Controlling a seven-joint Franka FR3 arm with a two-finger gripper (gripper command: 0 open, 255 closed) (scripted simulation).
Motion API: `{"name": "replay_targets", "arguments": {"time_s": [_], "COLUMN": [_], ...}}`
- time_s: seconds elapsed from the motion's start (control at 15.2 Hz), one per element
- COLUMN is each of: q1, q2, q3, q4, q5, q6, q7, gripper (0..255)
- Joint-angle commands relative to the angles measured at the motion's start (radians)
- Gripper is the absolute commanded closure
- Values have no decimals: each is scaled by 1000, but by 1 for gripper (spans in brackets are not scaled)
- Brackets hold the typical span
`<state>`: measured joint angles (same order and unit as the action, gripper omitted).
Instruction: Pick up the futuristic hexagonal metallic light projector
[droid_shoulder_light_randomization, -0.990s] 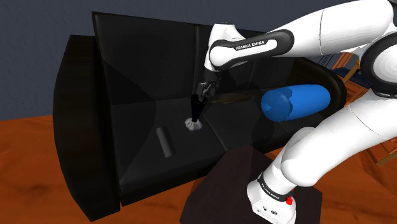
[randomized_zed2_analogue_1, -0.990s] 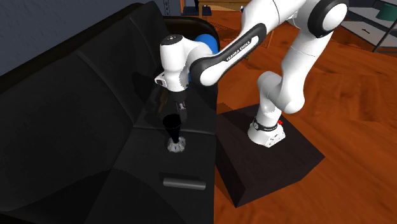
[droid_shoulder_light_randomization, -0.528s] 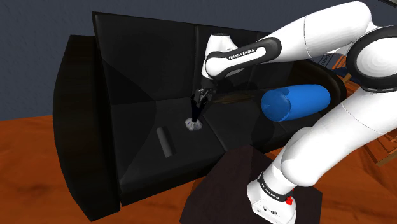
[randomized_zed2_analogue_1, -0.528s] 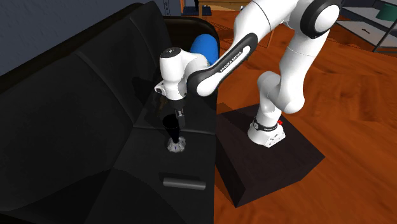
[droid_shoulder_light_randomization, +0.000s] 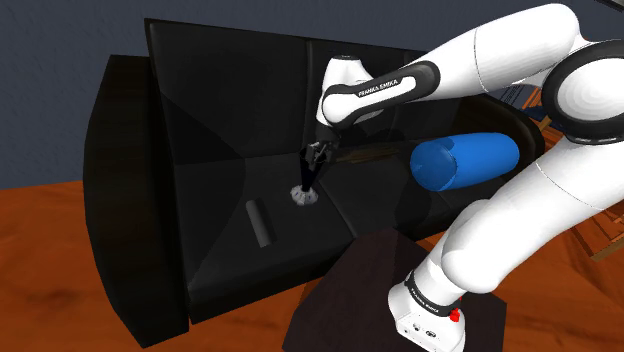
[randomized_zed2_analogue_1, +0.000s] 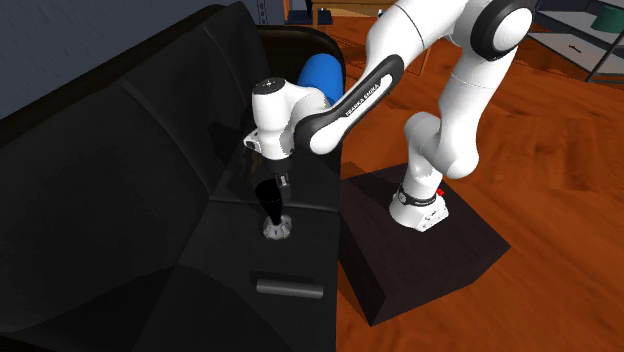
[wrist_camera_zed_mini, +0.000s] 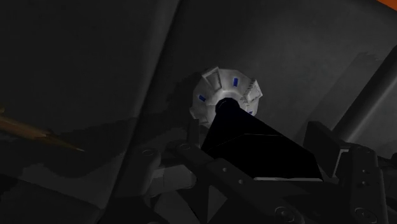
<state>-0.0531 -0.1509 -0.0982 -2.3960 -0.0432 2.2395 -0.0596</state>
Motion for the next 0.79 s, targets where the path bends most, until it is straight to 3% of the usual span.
{"name": "replay_targets", "arguments": {"time_s": [0.0, 0.26, 0.73], "q1": [-1, 0, 0], "q2": [2, 3, -46], "q3": [-1, 0, 2], "q4": [-2, 0, 50], "q5": [0, 0, -2], "q6": [1, 0, -100], "q7": [0, 1, 2], "gripper": [255, 255, 255]}}
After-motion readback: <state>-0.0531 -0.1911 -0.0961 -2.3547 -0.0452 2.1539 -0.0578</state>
